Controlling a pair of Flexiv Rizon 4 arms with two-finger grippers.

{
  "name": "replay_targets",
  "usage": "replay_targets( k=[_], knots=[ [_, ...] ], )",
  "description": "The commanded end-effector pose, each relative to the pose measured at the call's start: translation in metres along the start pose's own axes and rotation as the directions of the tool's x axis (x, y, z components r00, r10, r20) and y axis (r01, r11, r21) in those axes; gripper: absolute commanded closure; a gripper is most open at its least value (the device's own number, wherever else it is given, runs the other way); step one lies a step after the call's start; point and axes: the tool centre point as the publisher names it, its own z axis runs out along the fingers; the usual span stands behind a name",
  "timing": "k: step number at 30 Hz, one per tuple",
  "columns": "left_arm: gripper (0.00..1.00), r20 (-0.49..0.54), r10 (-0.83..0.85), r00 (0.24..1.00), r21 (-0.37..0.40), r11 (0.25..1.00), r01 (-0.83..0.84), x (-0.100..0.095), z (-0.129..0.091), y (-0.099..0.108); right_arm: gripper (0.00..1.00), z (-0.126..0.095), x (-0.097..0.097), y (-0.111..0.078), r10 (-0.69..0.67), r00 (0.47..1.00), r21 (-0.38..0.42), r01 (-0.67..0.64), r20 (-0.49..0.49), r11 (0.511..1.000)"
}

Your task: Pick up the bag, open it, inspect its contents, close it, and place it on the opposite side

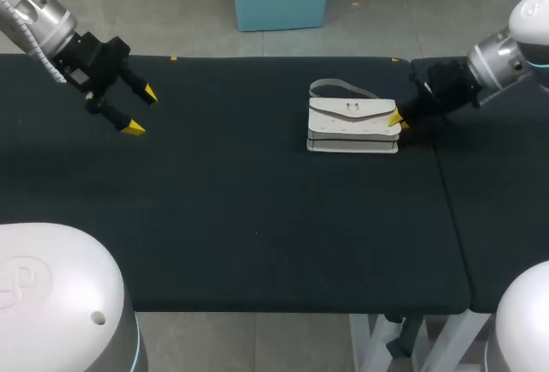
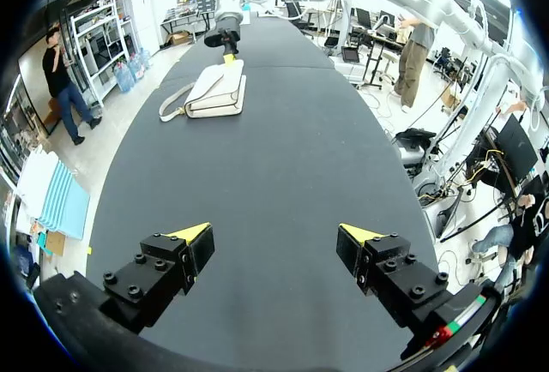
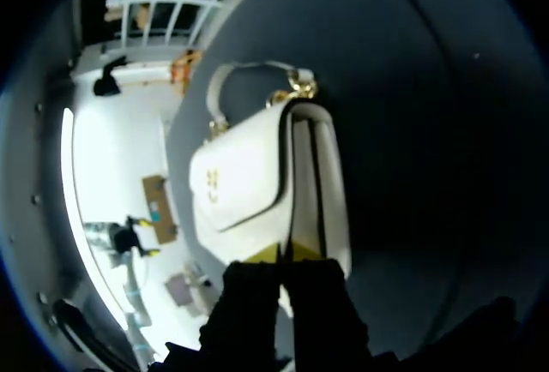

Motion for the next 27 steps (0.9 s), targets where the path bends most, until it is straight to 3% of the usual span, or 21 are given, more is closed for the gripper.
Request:
replay_targets(
  k=[1,7,10,17,27],
  knots=[
    [0.00,0.001,0.001,1.000,0.002,1.000,-0.001,0.000,0.001,0.001,1.00,0.000,-0.001,0.000,-0.001,1.000,0.001,0.001,-0.002,1.000],
    [0.00,0.001,0.001,1.000,0.002,1.000,-0.001,0.000,0.001,0.001,1.00,0.000,-0.001,0.000,-0.001,1.000,0.001,0.001,-0.002,1.000],
    [0.00,0.001,0.001,1.000,0.002,1.000,-0.001,0.000,0.001,0.001,1.00,0.022,0.002,-0.015,0.021,1.000,-0.062,-0.022,-0.007,0.998],
    [0.00,0.001,0.001,1.000,0.002,1.000,-0.001,0.000,0.001,0.001,1.00,0.075,0.021,-0.054,-0.009,0.999,-0.064,0.007,-0.035,0.998],
    [0.00,0.001,0.001,1.000,0.002,1.000,-0.001,0.000,0.001,0.001,1.00,0.106,0.055,-0.087,-0.045,0.998,-0.036,0.044,-0.033,0.998]
  ],
)
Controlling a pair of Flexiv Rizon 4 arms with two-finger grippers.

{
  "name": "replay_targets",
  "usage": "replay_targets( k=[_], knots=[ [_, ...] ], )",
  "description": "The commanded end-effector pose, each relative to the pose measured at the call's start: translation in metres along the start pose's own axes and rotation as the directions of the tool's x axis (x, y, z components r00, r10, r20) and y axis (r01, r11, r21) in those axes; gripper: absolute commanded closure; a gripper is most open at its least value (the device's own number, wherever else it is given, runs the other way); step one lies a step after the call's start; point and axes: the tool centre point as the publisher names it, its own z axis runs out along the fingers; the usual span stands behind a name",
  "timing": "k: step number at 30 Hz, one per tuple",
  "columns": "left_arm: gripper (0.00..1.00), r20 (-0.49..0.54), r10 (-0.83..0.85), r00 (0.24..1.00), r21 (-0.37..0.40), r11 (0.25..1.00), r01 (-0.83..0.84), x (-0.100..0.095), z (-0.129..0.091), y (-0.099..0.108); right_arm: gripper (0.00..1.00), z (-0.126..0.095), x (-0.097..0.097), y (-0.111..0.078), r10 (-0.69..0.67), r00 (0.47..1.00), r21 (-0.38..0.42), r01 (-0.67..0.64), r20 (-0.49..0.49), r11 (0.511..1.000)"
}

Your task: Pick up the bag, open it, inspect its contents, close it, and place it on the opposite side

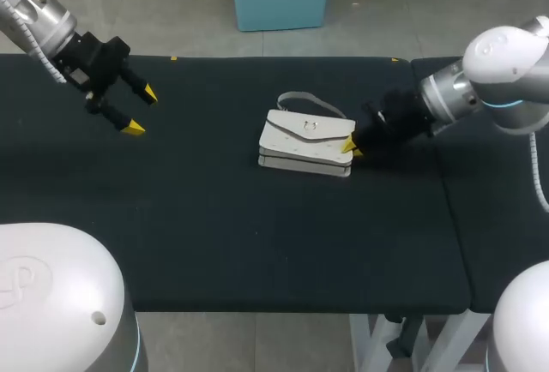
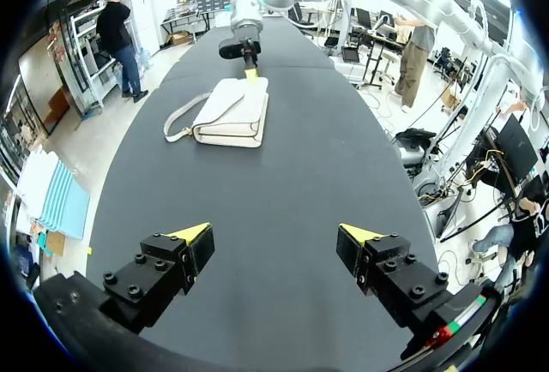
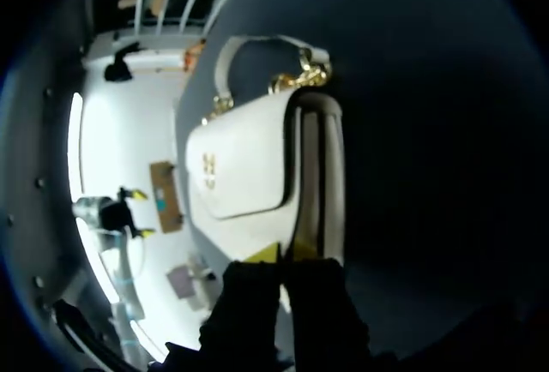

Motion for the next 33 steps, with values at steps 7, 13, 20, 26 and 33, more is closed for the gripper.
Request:
replay_targets(
  k=[7,13,20,26,33],
  knots=[
    [0.00,0.001,0.001,1.000,0.002,1.000,-0.001,0.000,0.001,0.001,1.00,0.031,0.027,-0.024,-0.009,1.000,-0.035,0.010,0.026,0.999],
    [0.00,0.001,0.001,1.000,0.002,1.000,-0.001,0.000,0.001,0.001,1.00,0.051,0.040,-0.027,-0.019,1.000,0.009,0.019,0.024,1.000],
    [0.00,0.001,0.001,1.000,0.002,1.000,-0.001,0.000,0.001,0.001,1.00,0.068,0.058,-0.031,-0.028,0.999,0.045,0.027,0.019,0.999],
    [0.00,0.001,0.001,1.000,0.002,1.000,-0.001,0.000,0.001,0.001,1.00,0.080,0.072,-0.037,-0.032,0.999,0.019,0.032,0.013,0.999],
    [0.00,0.001,0.001,1.000,0.002,1.000,-0.001,0.000,0.001,0.001,1.00,0.090,0.077,-0.039,-0.022,1.000,0.003,0.022,0.002,1.000]
  ],
)
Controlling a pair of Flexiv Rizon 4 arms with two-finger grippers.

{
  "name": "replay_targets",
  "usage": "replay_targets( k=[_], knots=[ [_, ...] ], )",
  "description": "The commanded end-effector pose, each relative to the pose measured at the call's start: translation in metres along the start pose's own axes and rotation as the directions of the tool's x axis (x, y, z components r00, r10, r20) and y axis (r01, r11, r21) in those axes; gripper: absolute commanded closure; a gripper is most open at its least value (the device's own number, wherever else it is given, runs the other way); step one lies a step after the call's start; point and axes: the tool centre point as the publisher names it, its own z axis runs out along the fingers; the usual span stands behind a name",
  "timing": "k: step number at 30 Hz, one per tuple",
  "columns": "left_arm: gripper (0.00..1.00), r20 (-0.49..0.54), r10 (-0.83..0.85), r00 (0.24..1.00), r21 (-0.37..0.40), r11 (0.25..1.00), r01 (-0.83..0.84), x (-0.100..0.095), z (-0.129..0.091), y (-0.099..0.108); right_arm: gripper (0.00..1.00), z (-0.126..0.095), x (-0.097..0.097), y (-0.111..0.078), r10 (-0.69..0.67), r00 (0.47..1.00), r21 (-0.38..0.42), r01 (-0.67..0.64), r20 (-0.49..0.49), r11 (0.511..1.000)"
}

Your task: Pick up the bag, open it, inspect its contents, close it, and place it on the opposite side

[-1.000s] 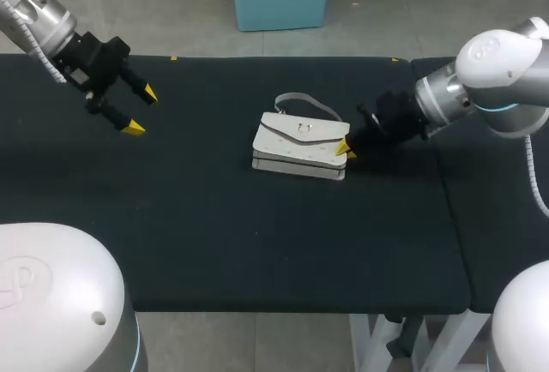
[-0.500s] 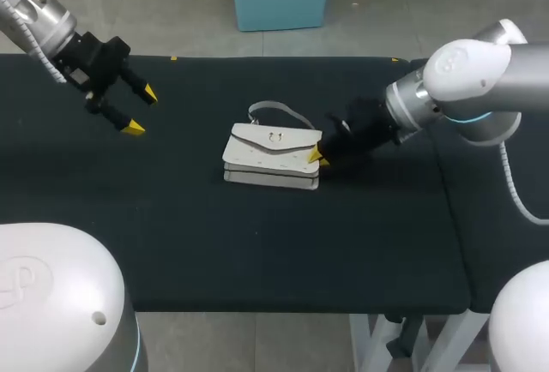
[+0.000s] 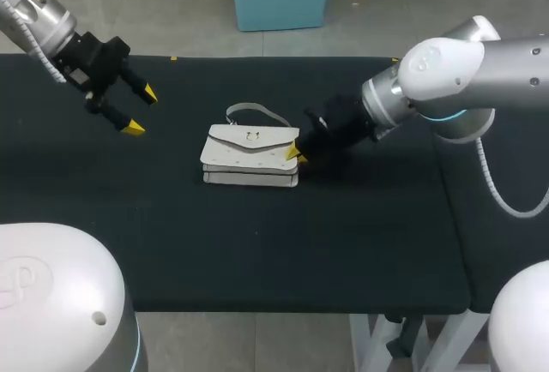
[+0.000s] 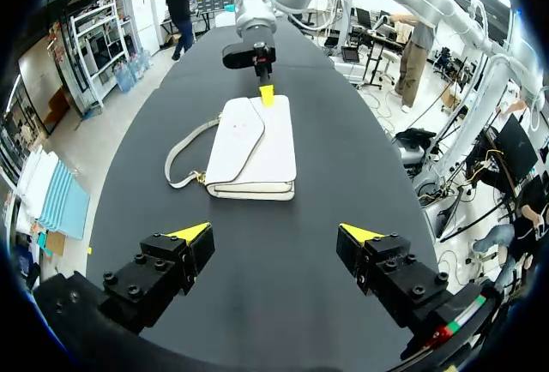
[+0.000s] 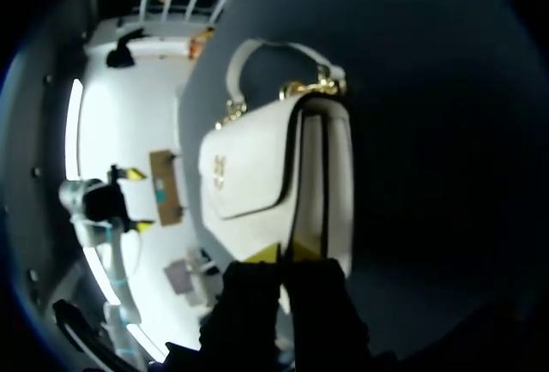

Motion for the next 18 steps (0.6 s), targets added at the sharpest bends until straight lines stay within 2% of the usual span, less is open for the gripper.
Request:
replay_targets(
  k=[1,15,16,17,18],
  knots=[
    [0.00,0.001,0.001,1.000,0.002,1.000,-0.001,-0.0005,0.0009,0.0006,1.00,0.0082,0.0026,-0.0043,0.008,1.000,-0.020,-0.008,-0.003,1.000],
    [0.00,0.001,0.001,1.000,0.002,1.000,-0.001,-0.0005,0.0009,0.0006,1.00,0.0174,0.0102,-0.0043,0.016,1.000,-0.029,-0.016,0.005,0.999],
    [0.00,0.001,0.001,1.000,0.002,1.000,-0.001,-0.0005,0.0009,0.0006,0.93,0.0173,0.0104,-0.0043,0.016,1.000,-0.030,-0.016,0.007,0.999],
    [0.00,0.001,0.001,1.000,0.002,1.000,-0.001,-0.0005,0.0009,0.0006,0.82,0.0171,0.0106,-0.0043,0.016,1.000,-0.031,-0.015,0.010,0.999],
    [0.00,0.001,0.001,1.000,0.002,1.000,-0.001,-0.0005,0.0009,0.0006,0.58,0.0163,0.0108,-0.0042,0.016,1.000,-0.032,-0.016,0.010,0.999]
  ],
)
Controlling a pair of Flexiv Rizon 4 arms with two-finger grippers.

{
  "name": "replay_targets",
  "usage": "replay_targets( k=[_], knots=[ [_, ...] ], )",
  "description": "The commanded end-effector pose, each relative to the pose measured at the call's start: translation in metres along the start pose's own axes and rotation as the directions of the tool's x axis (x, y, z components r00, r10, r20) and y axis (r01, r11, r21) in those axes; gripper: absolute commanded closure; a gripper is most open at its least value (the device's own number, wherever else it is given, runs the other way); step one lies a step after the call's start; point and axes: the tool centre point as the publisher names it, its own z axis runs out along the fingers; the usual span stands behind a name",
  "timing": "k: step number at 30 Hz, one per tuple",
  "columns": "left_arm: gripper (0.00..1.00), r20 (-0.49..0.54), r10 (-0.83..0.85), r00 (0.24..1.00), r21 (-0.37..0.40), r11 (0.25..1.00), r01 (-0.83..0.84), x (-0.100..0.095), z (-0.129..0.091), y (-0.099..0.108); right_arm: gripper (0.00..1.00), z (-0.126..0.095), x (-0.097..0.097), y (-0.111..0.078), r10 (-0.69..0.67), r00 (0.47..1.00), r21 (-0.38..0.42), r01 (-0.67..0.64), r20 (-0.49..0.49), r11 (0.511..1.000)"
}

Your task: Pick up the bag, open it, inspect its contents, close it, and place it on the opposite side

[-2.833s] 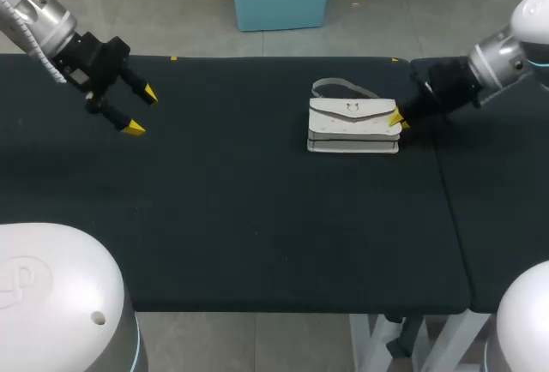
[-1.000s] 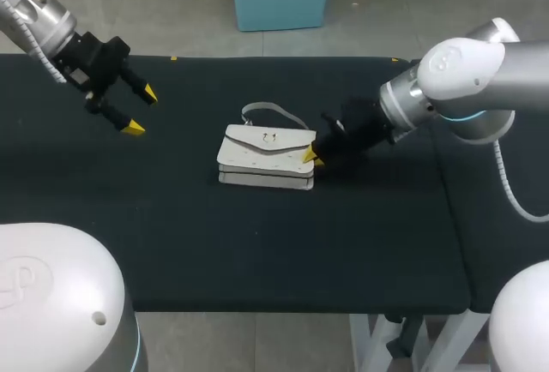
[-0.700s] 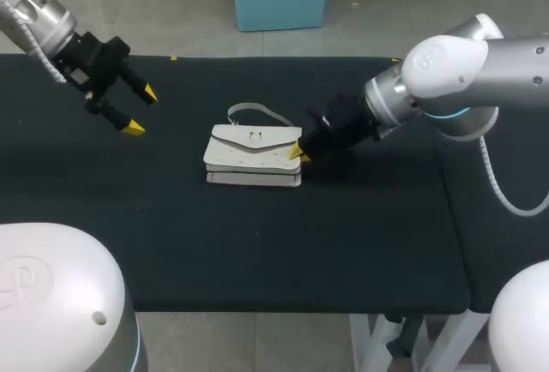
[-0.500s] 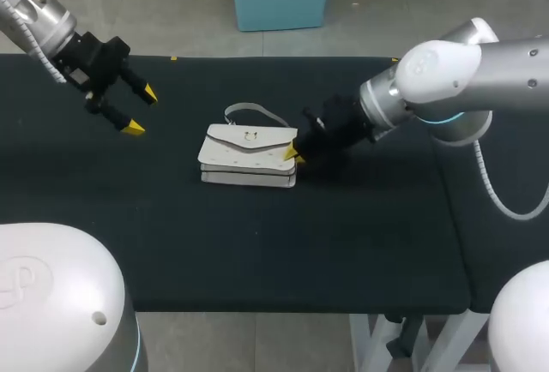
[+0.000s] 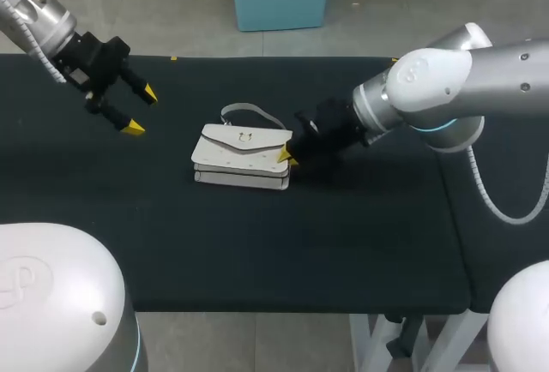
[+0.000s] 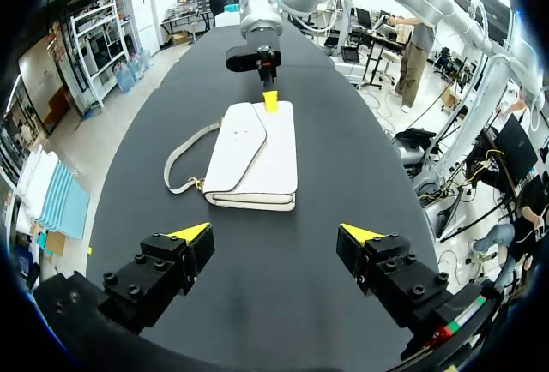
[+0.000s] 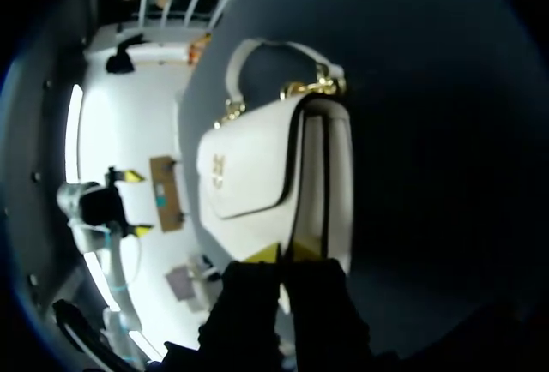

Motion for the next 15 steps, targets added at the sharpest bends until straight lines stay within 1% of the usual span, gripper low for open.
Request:
replay_targets(
  k=[1,2,8,10,12,15],
  knots=[
    [0.00,0.001,0.001,1.000,0.002,1.000,-0.001,0.000,0.001,0.001,0.12,0.000,0.003,0.000,0.003,1.000,-0.006,-0.003,0.013,1.000],
    [0.00,0.001,0.001,1.000,0.002,1.000,-0.001,0.000,0.001,0.001,0.00,-0.001,0.003,0.000,0.004,1.000,-0.010,-0.003,0.013,1.000],
    [0.00,0.001,0.001,1.000,0.002,1.000,-0.001,0.000,0.001,0.001,0.00,-0.018,-0.002,0.001,0.009,1.000,-0.055,-0.008,0.030,0.998],
    [0.00,0.001,0.001,1.000,0.002,1.000,-0.001,0.000,0.001,0.001,0.00,-0.028,-0.004,0.002,0.008,0.999,-0.079,-0.004,0.051,0.997],
    [0.00,0.001,0.001,1.000,0.002,1.000,-0.001,0.000,0.001,0.001,0.00,-0.035,-0.004,0.001,-0.003,0.997,-0.086,0.009,0.075,0.996],
    [0.00,0.001,0.001,1.000,0.002,1.000,-0.001,0.000,0.001,0.001,0.00,-0.048,0.000,-0.002,-0.065,0.987,-0.096,0.080,0.146,0.992]
  ],
)
